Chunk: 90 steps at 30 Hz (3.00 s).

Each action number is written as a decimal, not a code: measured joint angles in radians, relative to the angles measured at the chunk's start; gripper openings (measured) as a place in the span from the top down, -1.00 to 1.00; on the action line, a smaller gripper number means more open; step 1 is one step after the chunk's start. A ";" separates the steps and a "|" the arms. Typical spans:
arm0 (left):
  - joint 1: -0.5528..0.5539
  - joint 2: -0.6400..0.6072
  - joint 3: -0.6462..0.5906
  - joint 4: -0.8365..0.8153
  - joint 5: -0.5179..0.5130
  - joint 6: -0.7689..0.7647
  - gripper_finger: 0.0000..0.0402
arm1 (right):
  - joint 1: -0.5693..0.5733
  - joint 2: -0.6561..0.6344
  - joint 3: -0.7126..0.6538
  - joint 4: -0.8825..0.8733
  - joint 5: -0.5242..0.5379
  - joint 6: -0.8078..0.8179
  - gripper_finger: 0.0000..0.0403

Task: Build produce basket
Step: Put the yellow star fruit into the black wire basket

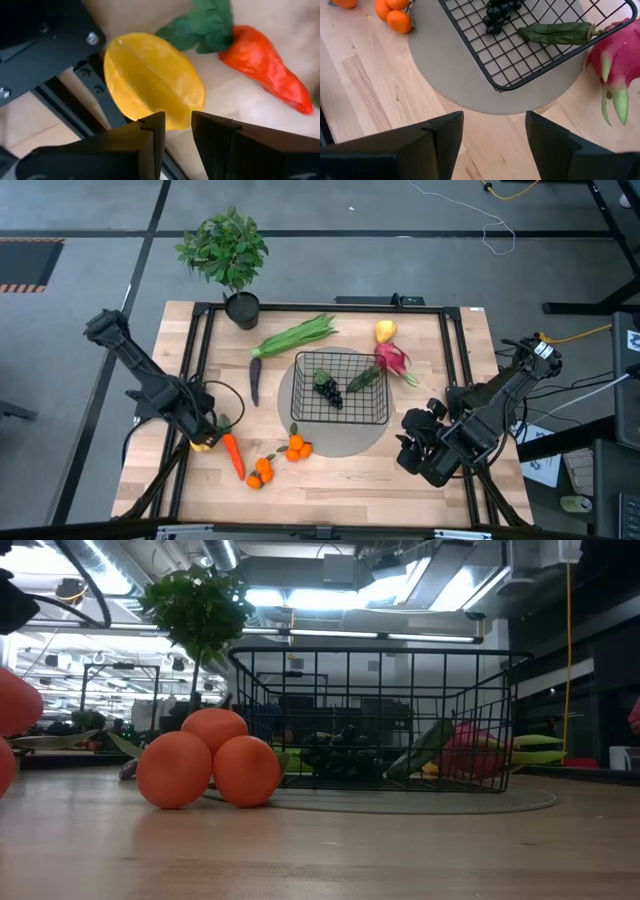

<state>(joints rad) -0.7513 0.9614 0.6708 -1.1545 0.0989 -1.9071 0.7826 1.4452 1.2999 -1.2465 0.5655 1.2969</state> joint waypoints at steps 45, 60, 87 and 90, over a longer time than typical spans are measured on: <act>-0.039 0.083 0.000 0.016 -0.241 0.166 0.58 | 0.000 0.000 0.000 -0.001 0.008 -0.023 -0.01; -0.025 0.146 0.000 0.088 -0.490 0.793 0.58 | 0.000 0.000 0.000 -0.001 0.009 -0.023 -0.01; 0.110 0.263 0.094 0.080 -0.664 1.287 0.58 | 0.000 0.000 0.000 -0.001 0.027 -0.027 -0.01; 0.110 0.263 0.119 -0.023 -0.662 1.200 0.61 | 0.000 0.000 0.000 -0.001 0.027 -0.027 -0.01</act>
<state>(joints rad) -0.6415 1.2247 0.7895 -1.1774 -0.5632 -0.7074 0.7830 1.4452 1.2999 -1.2476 0.5930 1.2701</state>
